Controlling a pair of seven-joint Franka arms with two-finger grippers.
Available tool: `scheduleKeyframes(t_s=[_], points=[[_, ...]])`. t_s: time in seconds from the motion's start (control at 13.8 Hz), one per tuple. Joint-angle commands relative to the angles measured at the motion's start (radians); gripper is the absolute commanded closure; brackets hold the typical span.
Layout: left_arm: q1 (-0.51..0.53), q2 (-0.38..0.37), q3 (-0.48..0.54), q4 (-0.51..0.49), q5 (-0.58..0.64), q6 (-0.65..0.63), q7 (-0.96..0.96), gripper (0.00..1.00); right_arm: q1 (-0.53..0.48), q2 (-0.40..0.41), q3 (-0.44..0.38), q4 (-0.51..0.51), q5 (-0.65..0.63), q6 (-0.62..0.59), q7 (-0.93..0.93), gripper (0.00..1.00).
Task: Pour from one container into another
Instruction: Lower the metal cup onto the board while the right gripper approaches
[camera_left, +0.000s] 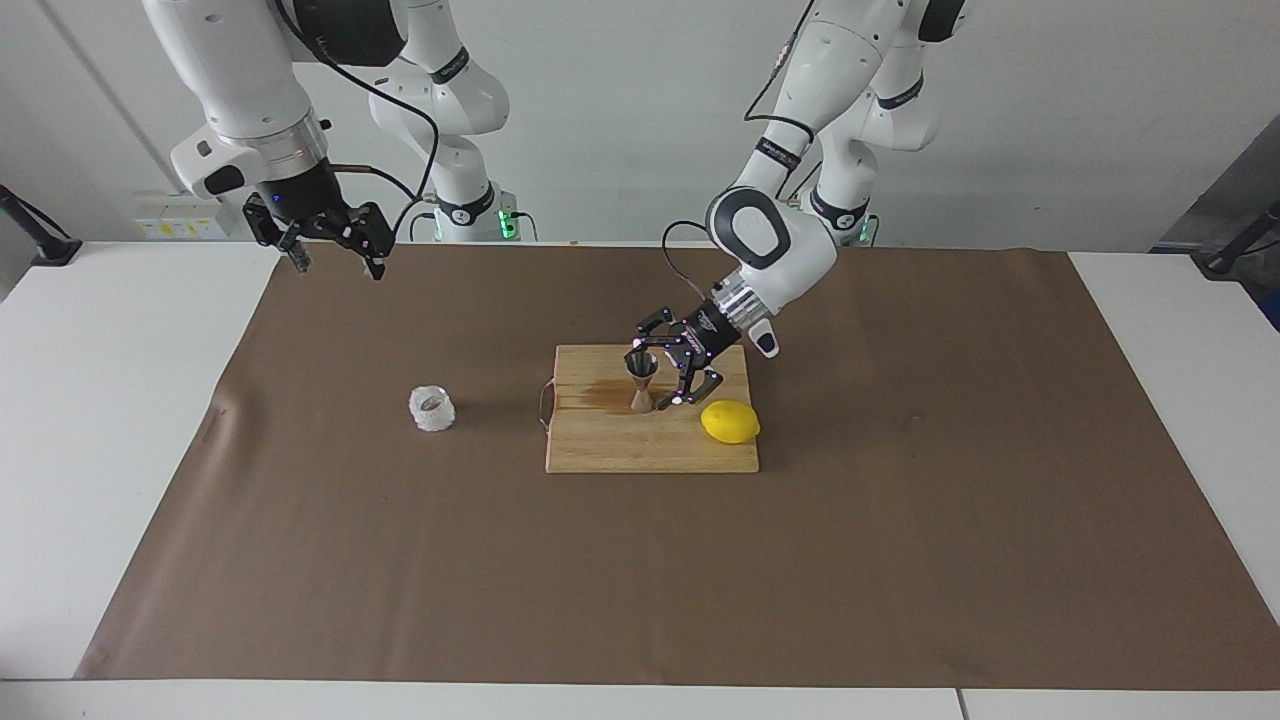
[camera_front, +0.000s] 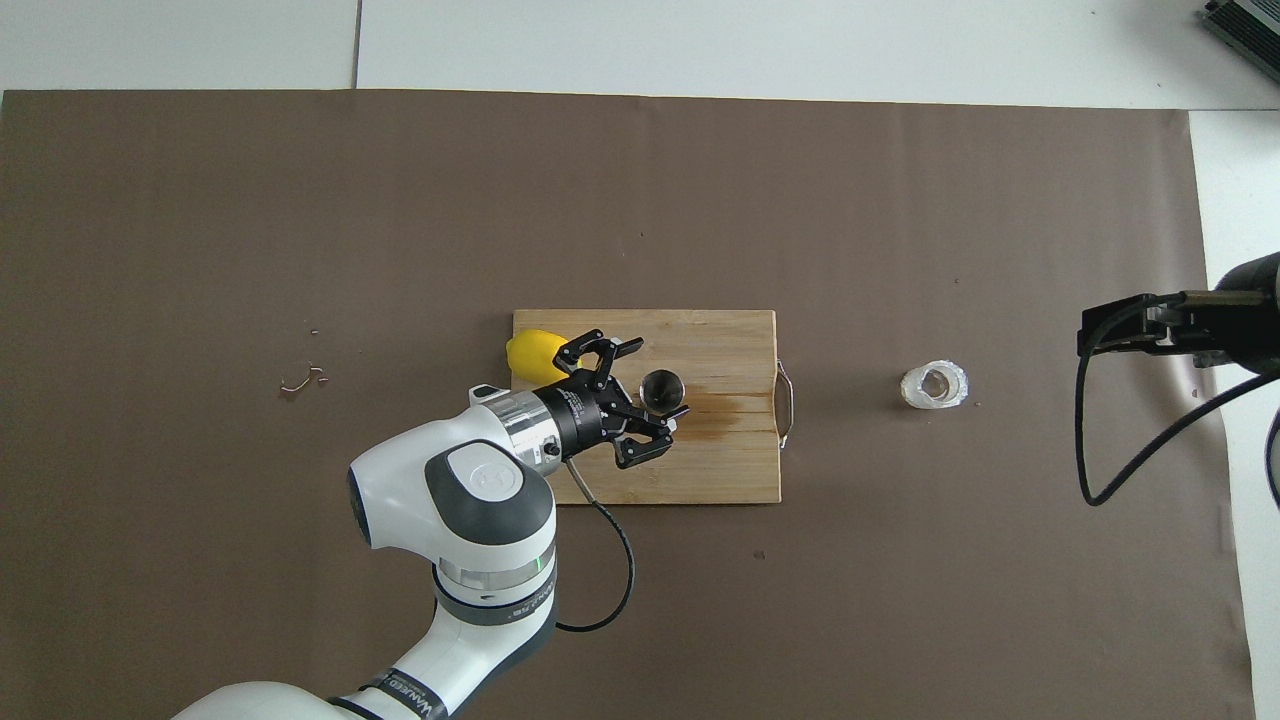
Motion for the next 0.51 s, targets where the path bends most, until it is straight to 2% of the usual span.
scheduleKeyframes(t_s=[0.0, 0.44], points=[[-0.019, -0.012, 0.012, -0.005, -0.011, 0.018, -0.010, 0.00, -0.003, -0.019, 0.008, -0.019, 0.012, -0.004, 0.006, 0.00], [-0.049, -0.028, 0.010, -0.016, 0.001, 0.028, 0.032, 0.00, -0.003, -0.023, 0.012, -0.034, 0.012, 0.005, -0.018, 0.00]])
